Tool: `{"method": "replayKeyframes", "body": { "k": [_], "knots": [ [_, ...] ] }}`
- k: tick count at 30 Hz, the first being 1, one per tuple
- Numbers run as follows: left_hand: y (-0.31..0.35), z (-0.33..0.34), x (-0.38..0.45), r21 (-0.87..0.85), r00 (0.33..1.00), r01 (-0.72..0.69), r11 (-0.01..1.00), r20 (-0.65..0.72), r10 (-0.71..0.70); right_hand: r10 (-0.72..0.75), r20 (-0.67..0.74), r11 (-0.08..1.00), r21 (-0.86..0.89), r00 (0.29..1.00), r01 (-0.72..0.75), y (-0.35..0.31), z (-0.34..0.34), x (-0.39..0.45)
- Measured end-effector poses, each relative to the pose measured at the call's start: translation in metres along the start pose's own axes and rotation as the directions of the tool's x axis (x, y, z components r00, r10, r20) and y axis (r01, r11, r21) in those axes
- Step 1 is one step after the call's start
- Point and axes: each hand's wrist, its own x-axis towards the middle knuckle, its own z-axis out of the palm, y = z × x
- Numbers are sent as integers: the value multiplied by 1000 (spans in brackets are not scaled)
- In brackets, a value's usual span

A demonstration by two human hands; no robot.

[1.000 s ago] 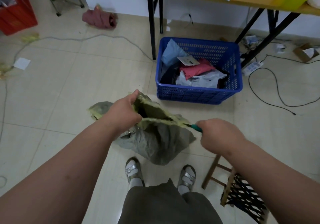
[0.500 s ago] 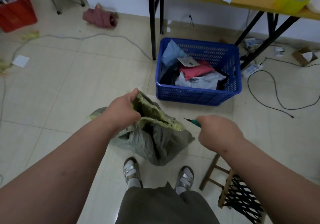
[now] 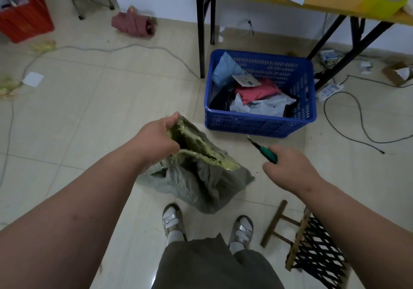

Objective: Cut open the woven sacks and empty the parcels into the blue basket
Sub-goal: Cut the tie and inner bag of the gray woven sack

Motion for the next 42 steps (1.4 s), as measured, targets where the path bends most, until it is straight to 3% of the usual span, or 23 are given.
{"method": "replayKeyframes", "body": {
  "k": [2, 4, 8, 12, 15, 20, 22, 24, 26, 28, 30, 34, 38, 40, 42],
  "knots": [
    [5, 6, -1, 72, 997, -38, 997, 76, 33, -109, -21, 983, 145, 994, 111, -35, 8, 6],
    [11, 10, -2, 113, 990, -84, 990, 123, 70, -157, 59, 963, 232, 986, 139, -62, 17, 13],
    [23, 10, -2, 142, 981, -153, 978, 144, 133, -104, 243, 891, 454, 964, -18, -77, 38, 21],
    [22, -2, 7, 240, 980, -191, 952, 103, 171, 1, 265, 740, 648, 964, -178, -71, 33, 19],
    [17, -11, 18, 530, 982, -150, 834, -18, 188, 75, 216, 669, 713, 974, -209, -71, 13, 24],
    [24, -36, 24, 806, 943, -12, 592, -188, 275, 181, 248, 525, 794, 952, -307, -70, -7, 35],
    [34, -31, 17, 803, 924, -144, 578, -100, 370, 176, 301, 500, 793, 937, -349, -72, -6, 37],
    [38, -9, 8, 723, 899, -367, 586, 113, 424, 138, 344, 468, 804, 929, -367, -76, -5, 37],
    [30, 21, 0, 648, 873, -480, 591, 291, 391, 97, 363, 440, 819, 927, -368, -80, -5, 36],
    [17, 42, -1, 605, 880, -476, 639, 325, 347, 84, 356, 443, 823, 931, -355, -82, -7, 37],
    [9, 51, 2, 587, 910, -415, 696, 276, 310, 100, 343, 436, 829, 934, -351, -81, -9, 39],
    [8, 52, 8, 589, 938, -343, 731, 247, 242, 129, 315, 384, 858, 940, -340, -80, -14, 40],
    [16, 45, 11, 495, 955, -280, 823, 228, 188, 104, 282, 473, 830, 954, -297, -75, -19, 35],
    [18, 43, 12, 492, 963, -258, 832, 198, 181, 133, 207, 712, 661, 969, -238, -72, -23, 31],
    [18, 44, 12, 519, 967, -248, 818, 189, 173, 129, 149, 911, 374, 980, -177, -70, -26, 24]
  ]
}}
